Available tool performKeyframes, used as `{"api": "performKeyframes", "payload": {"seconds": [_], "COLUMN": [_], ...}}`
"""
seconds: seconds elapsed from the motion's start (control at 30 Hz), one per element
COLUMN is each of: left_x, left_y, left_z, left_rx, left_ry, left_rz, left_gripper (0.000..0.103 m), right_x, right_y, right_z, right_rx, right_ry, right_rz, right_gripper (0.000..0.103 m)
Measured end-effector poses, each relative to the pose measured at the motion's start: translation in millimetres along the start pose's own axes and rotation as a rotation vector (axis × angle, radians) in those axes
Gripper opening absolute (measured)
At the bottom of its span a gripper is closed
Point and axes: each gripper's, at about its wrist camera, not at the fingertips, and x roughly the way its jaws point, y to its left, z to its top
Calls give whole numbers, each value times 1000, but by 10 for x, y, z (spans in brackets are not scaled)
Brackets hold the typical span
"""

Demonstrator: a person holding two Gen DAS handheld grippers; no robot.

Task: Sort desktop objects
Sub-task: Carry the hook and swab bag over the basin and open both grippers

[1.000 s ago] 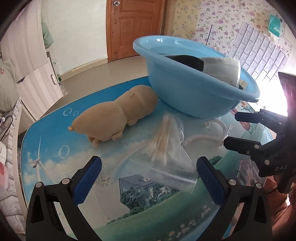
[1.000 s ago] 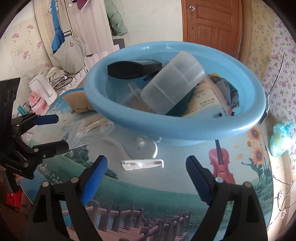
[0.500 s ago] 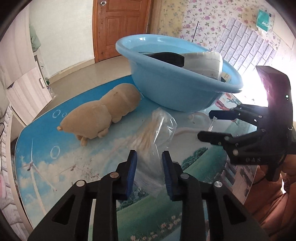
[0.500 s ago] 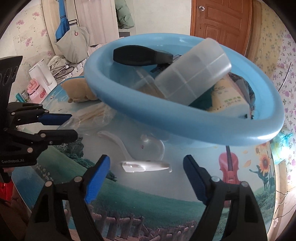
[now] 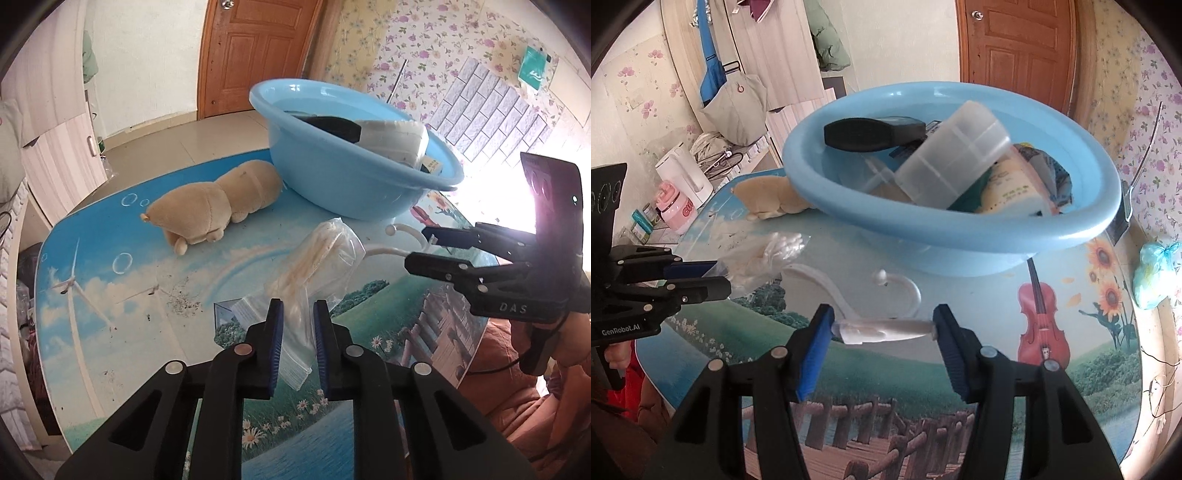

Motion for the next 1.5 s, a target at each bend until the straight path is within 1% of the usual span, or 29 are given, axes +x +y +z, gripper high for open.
{"api": "performKeyframes", "payload": {"seconds": [0.17,0.27,0.5,0.63,0.77,0.93,1.07,1.27,1.5], "left_x": [-177,-296,-583,-656,-675,-728,-694,-531,-255], "left_y": [-29,-29,-71,-120,-181,-242,-305,-432,-527], "left_z": [-30,-33,38,78,167,361,542,778,1096], "left_rx": [-9,-13,-25,-29,-12,7,22,48,58], "left_ry": [-34,-50,-94,-105,-113,-153,-175,-176,-167], "left_rz": [16,44,79,79,74,68,55,29,9], "left_gripper": [12,11,11,11,11,11,11,11,12], "right_x": [-144,-244,-493,-614,-732,-840,-921,-968,-861], "right_y": [102,159,327,392,417,315,166,-98,-382], "right_z": [-18,-9,81,141,186,250,307,387,488], "right_rx": [-20,-26,-64,-58,-71,-56,-31,3,29], "right_ry": [-22,-42,-90,-122,-157,-177,-209,-238,-240], "right_rz": [27,55,98,137,132,119,108,70,37], "right_gripper": [55,55,55,55,55,55,55,55,55]}}
